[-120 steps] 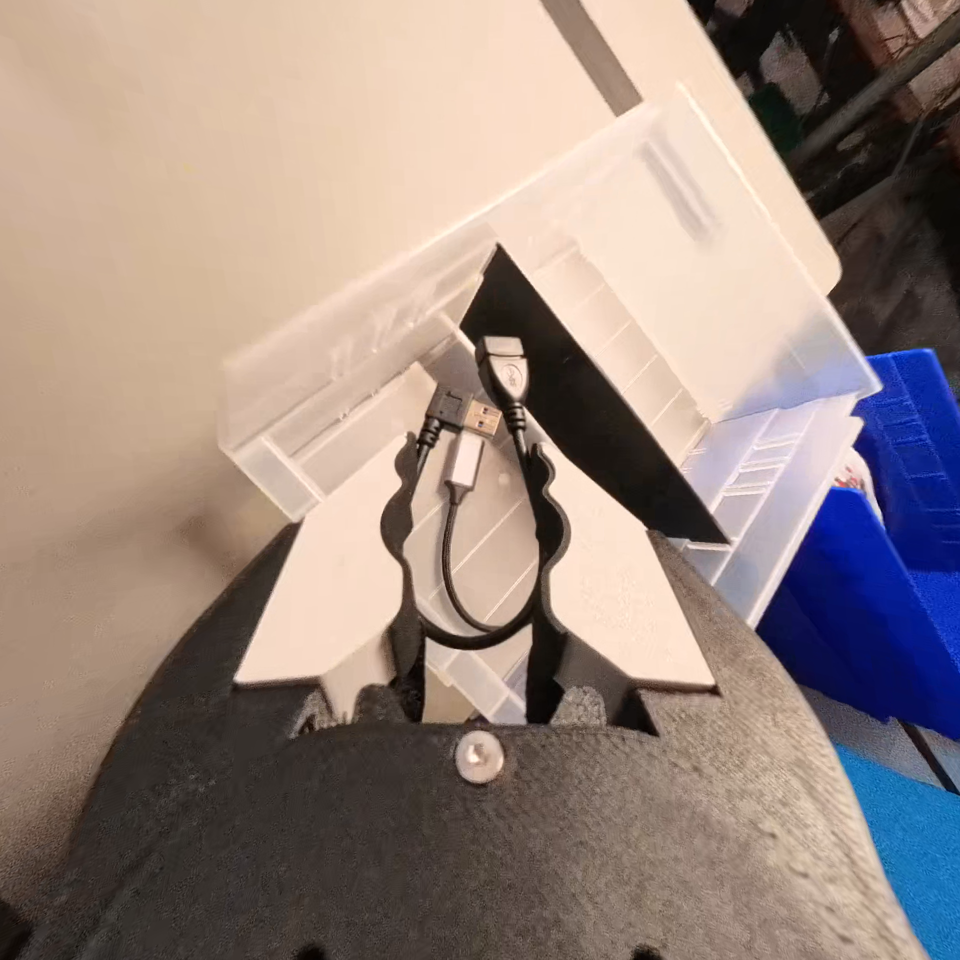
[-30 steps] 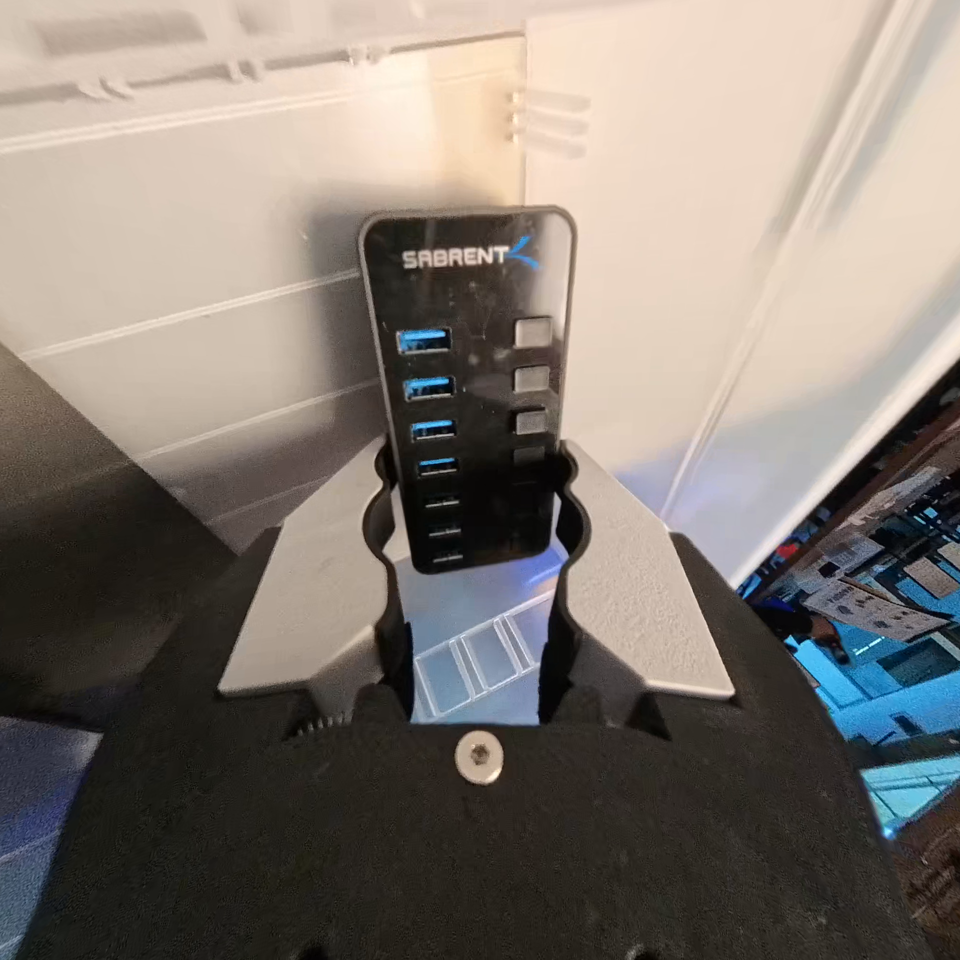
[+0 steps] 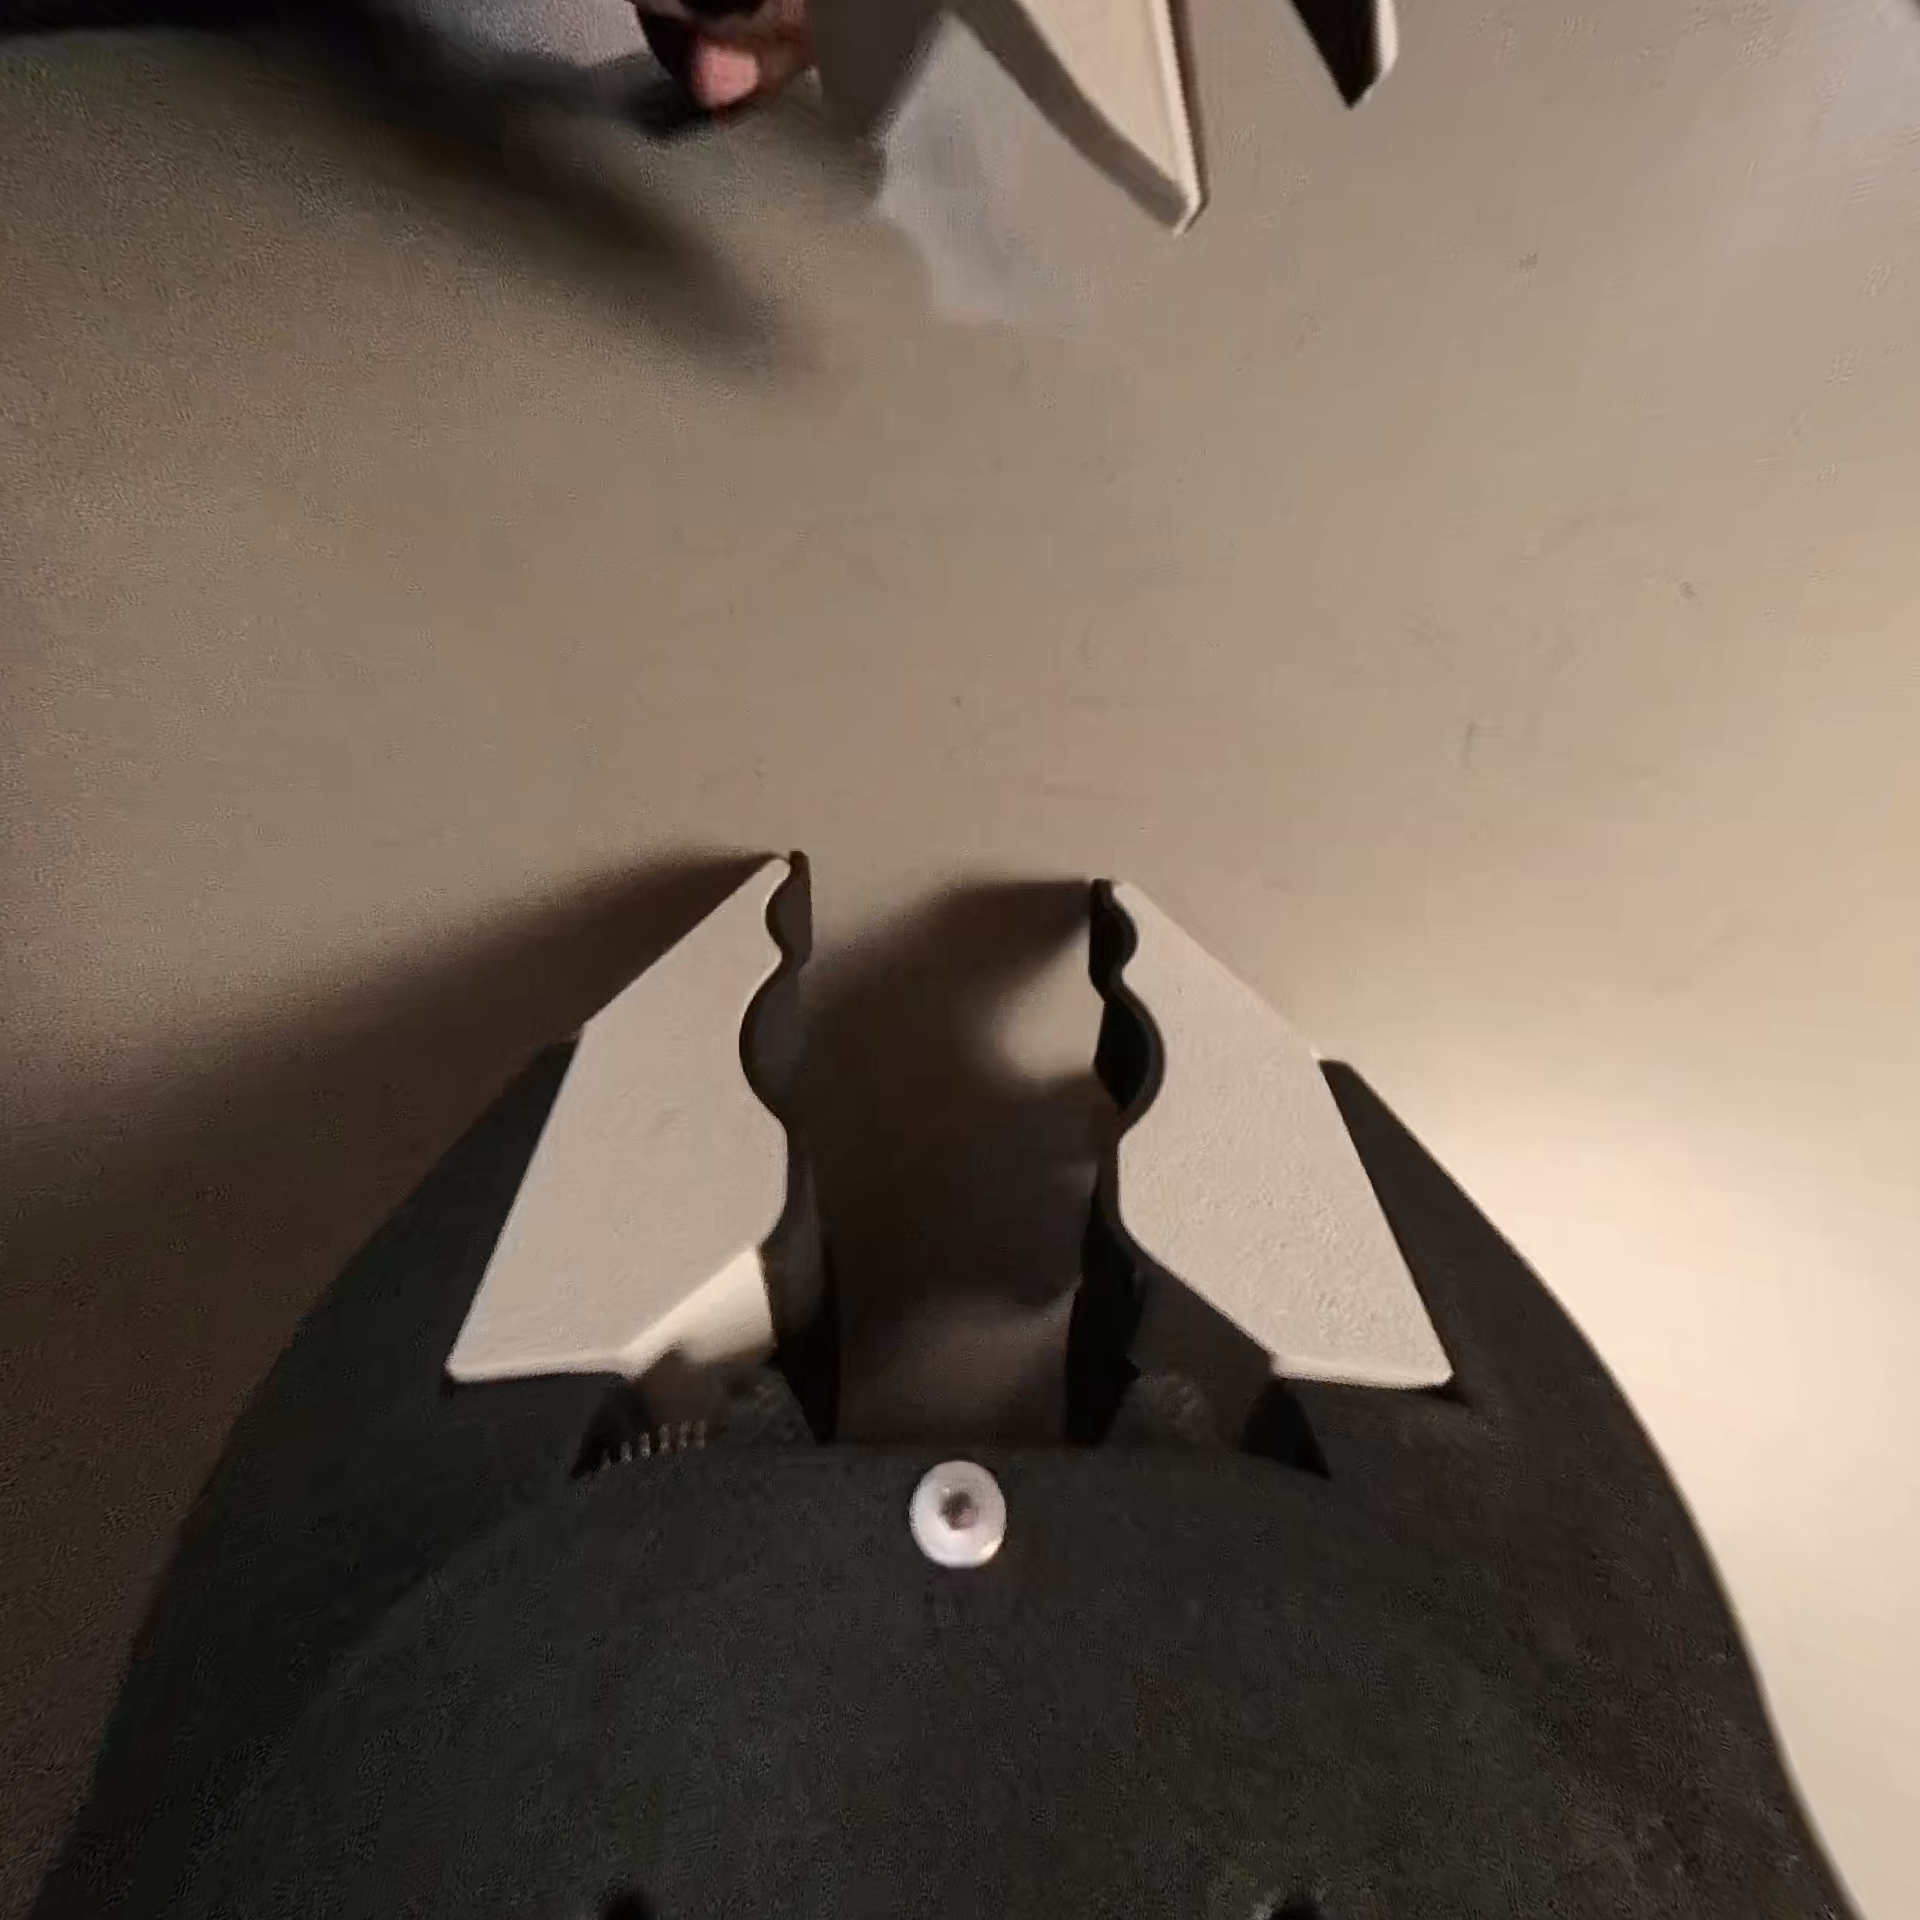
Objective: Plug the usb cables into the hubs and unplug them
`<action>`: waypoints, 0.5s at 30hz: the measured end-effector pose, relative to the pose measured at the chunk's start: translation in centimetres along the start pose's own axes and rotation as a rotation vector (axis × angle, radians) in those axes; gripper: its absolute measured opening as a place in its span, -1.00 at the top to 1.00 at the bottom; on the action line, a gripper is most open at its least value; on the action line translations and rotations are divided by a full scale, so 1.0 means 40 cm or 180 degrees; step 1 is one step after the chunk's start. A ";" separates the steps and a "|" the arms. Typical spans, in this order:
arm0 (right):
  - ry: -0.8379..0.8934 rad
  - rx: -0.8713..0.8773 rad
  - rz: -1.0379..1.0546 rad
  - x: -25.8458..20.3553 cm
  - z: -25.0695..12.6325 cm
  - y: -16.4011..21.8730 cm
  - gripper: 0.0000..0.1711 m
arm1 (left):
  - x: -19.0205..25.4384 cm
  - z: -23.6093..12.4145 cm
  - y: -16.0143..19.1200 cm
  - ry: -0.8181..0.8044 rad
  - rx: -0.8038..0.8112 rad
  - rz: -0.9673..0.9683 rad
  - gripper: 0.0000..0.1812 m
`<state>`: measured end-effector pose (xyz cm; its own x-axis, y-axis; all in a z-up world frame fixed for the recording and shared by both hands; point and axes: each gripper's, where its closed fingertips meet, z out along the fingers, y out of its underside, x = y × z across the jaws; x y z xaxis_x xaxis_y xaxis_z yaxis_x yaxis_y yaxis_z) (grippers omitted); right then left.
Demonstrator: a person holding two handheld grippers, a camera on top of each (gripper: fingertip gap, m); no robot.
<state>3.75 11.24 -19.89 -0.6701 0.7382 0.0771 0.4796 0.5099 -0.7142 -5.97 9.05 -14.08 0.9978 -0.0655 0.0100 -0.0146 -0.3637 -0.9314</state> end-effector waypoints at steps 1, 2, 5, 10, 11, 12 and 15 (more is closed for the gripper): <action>0.0052 0.0092 -0.0056 -0.002 0.000 -0.011 0.41 | -0.002 0.000 0.000 0.0002 -0.0004 -0.0015 0.51; 0.0074 0.0098 -0.0108 -0.003 0.001 -0.009 0.41 | -0.006 -0.001 0.001 -0.0011 -0.0009 -0.0023 0.50; 0.0138 0.0069 0.0093 0.020 0.000 -0.003 0.40 | -0.037 -0.016 0.002 -0.0170 -0.0045 -0.0033 0.48; 0.0097 0.0060 0.0143 0.019 -0.003 0.000 0.41 | -0.108 -0.202 -0.073 -0.0711 0.0136 -0.0157 0.41; 0.0091 0.0061 0.0138 0.017 -0.004 0.000 0.42 | -0.129 -0.275 -0.089 -0.0941 0.0200 -0.0172 0.41; 0.0080 0.0062 0.0130 0.015 -0.005 0.001 0.42 | -0.154 -0.357 -0.097 -0.1212 0.0212 -0.0179 0.41; 0.0039 0.0065 0.0112 0.010 -0.007 0.003 0.42 | -0.252 -0.640 -0.094 -0.2210 0.0011 -0.0086 0.42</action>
<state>3.70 11.74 -19.74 -0.6459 0.7610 0.0600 0.4910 0.4744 -0.7307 -17.63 -12.70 -1.39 0.8082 0.5537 -0.2008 0.0101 -0.3539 -0.9352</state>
